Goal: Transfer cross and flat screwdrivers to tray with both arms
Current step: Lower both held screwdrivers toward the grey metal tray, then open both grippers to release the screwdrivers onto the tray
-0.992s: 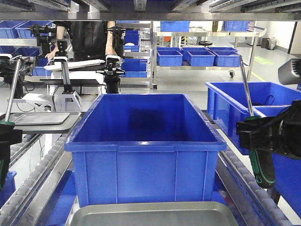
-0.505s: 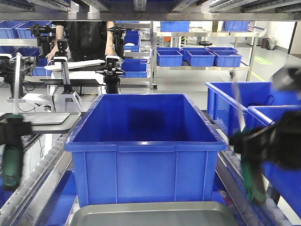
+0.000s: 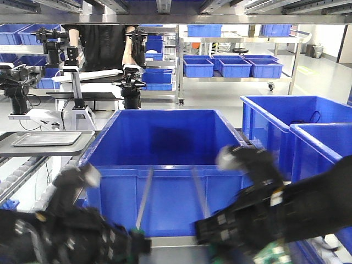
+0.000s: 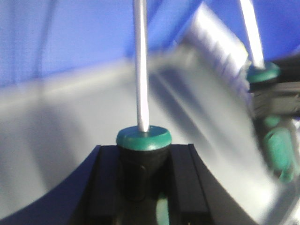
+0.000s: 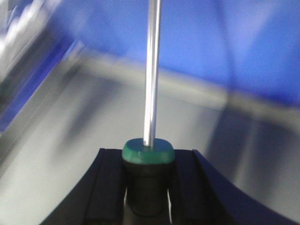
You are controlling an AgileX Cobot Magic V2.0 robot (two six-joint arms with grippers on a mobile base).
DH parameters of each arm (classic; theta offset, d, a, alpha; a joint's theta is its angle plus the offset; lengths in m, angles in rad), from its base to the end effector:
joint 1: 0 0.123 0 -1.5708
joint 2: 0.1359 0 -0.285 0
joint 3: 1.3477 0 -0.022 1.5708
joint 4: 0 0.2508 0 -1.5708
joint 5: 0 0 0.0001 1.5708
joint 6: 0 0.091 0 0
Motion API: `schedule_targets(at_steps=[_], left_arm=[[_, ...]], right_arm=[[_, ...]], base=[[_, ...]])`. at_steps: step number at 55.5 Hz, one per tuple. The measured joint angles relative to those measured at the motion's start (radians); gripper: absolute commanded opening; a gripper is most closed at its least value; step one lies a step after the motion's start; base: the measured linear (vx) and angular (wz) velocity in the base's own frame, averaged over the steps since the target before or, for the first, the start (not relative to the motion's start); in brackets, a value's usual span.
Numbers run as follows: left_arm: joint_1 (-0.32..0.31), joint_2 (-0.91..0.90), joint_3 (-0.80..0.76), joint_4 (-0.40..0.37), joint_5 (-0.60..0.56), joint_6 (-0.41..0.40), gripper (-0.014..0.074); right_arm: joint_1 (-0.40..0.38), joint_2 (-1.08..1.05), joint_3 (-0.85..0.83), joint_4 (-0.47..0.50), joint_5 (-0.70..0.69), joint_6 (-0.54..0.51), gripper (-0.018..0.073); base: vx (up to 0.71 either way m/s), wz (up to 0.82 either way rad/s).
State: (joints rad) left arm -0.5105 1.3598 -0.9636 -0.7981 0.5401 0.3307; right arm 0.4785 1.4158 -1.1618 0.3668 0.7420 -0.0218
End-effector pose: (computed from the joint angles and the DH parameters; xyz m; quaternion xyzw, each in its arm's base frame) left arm 0.2354 -0.1703 0.2970 0.1318 0.8855 -0.3326 0.2967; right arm 0.2580 0.1587 0.3202 -0.1458 0.9225 0.2284 0.2750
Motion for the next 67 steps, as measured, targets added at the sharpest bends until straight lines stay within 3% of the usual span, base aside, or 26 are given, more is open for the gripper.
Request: schedule_targets(at_steps=[11,20,31,39,54,67], left_arm=[[-0.006,0.024,0.0,-0.005,-0.007,0.0,0.0027],[-0.006,0.045,0.0,-0.006,0.037,-0.004,0.0125],[-0.006,0.076,0.0,-0.005,0.122,-0.004,0.0312],[-0.006,0.084,0.0,-0.004,0.122,-0.004,0.0408],[-0.006,0.084,0.0,-0.005,0.114,-0.006,0.0424],[-0.006,0.05,0.0,-0.005,0.016,-0.004,0.0424]], right_arm=[[0.009,0.077,0.0,-0.003,0.076,0.043,0.0003],[0.009,0.1,0.0,-0.007,0.135,0.064,0.0043],[0.009,0.1,0.0,-0.008,0.192,0.07,0.0168],[0.009,0.1,0.0,-0.033,0.155,0.07,0.0316],[0.009,0.1,0.0,-0.049,0.15,0.07,0.0585],[0.009,0.074,0.0,-0.049,0.113,0.07,0.0594]], base=[[0.0,0.0],[0.0,0.0],[0.0,0.0],[0.0,0.0],[0.0,0.0],[0.0,0.0]])
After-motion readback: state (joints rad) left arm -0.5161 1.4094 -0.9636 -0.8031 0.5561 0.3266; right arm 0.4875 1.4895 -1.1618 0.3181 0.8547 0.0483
